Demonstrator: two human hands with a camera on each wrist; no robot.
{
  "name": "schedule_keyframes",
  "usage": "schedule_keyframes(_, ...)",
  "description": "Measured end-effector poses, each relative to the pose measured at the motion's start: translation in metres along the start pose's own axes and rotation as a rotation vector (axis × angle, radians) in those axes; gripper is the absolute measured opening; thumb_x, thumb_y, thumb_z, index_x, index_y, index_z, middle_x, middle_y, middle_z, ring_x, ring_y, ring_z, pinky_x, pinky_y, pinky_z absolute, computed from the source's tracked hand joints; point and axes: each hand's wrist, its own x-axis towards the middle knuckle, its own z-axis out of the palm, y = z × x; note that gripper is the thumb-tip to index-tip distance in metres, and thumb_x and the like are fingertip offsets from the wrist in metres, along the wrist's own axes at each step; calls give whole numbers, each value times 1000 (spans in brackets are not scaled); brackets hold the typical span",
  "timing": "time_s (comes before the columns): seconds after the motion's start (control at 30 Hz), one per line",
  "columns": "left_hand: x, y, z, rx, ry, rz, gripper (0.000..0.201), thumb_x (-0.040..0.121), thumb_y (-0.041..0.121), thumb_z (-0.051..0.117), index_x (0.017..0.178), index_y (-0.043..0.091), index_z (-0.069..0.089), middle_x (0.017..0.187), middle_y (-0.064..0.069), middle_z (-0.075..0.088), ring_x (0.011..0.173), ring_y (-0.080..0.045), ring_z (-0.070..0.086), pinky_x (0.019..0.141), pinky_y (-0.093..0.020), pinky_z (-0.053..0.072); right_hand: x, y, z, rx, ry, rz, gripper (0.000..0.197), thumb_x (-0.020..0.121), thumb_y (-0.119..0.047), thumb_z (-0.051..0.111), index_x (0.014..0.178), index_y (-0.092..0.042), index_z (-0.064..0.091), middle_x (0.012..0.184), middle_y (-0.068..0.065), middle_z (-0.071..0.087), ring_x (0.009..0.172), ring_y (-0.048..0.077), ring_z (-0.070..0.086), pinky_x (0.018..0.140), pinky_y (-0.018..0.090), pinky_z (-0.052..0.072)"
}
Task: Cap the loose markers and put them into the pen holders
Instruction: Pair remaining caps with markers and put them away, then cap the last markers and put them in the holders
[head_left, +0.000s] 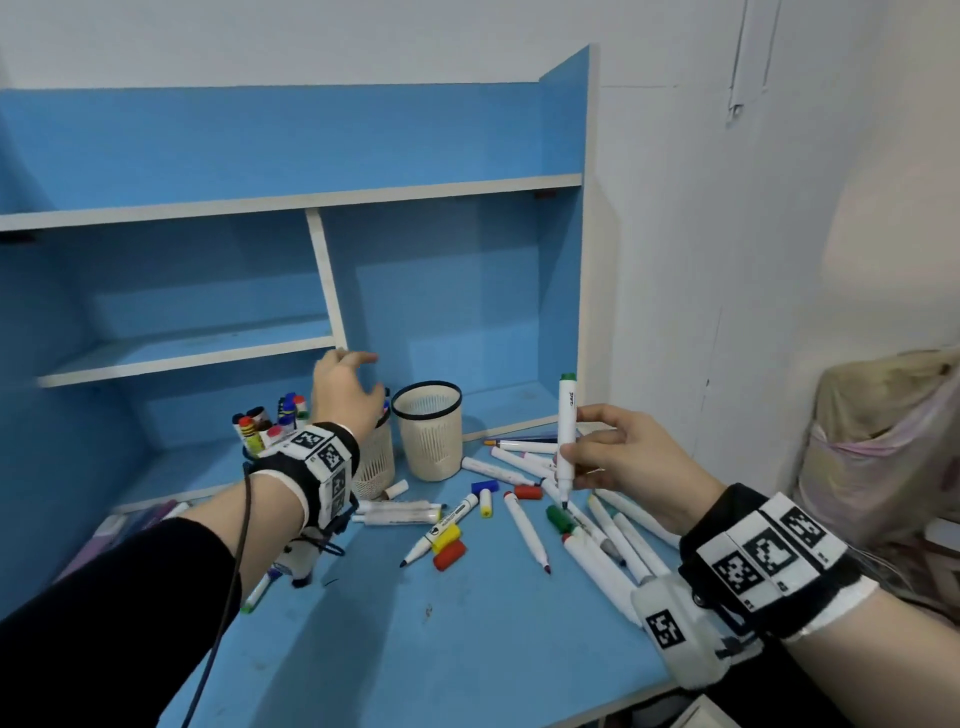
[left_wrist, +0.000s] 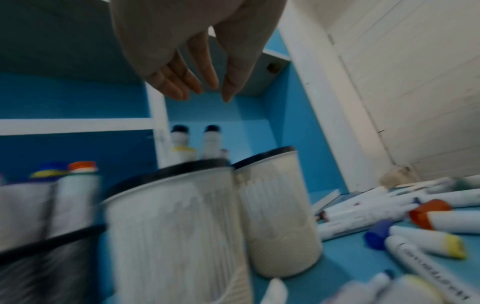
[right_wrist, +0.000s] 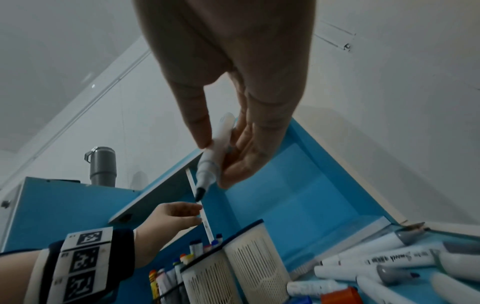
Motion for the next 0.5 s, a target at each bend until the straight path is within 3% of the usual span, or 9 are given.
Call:
schedule_keyframes(0.1,-16,35,18,-44,-176,126,31,82,4,62,112,9,65,116,-10,58,111,-23,53,100,-31,39,0,-5,-5,-32,64,-60,27,85,1,62,110,-6,57,85,24,70,62,21,63,65,30,57)
schedule_keyframes(0.2,-36,63,42,-6,-514,173,24,82,11,65,106,11,67,109,-7,64,99,-17,58,82,-22,42,-2,-10,-9,2,113,-100,20,88,-3,60,107,-9,57,89,26,69,63,21,62,65,29,56)
schedule_keyframes(0.3,-59,84,69,136,-805,213,25,81,23,69,105,13,68,106,-4,67,100,-18,61,76,-19,41,-5,-10,-12,14,142,-124,20,89,-4,59,108,-9,56,86,22,70,65,23,61,67,30,55)
schedule_keyframes(0.43,-85,101,94,199,-959,276,24,83,12,64,106,11,71,108,-6,69,101,-18,62,70,-13,39,-12,-5,-16,14,171,-124,18,88,-2,59,105,-10,56,86,24,69,59,20,59,63,25,55)
schedule_keyframes(0.5,-93,103,101,278,-1025,336,28,84,7,58,109,13,71,111,-7,68,103,-22,61,77,-19,45,-15,-3,-20,23,179,-117,18,89,-1,59,104,-10,57,84,22,69,57,19,60,64,26,56)
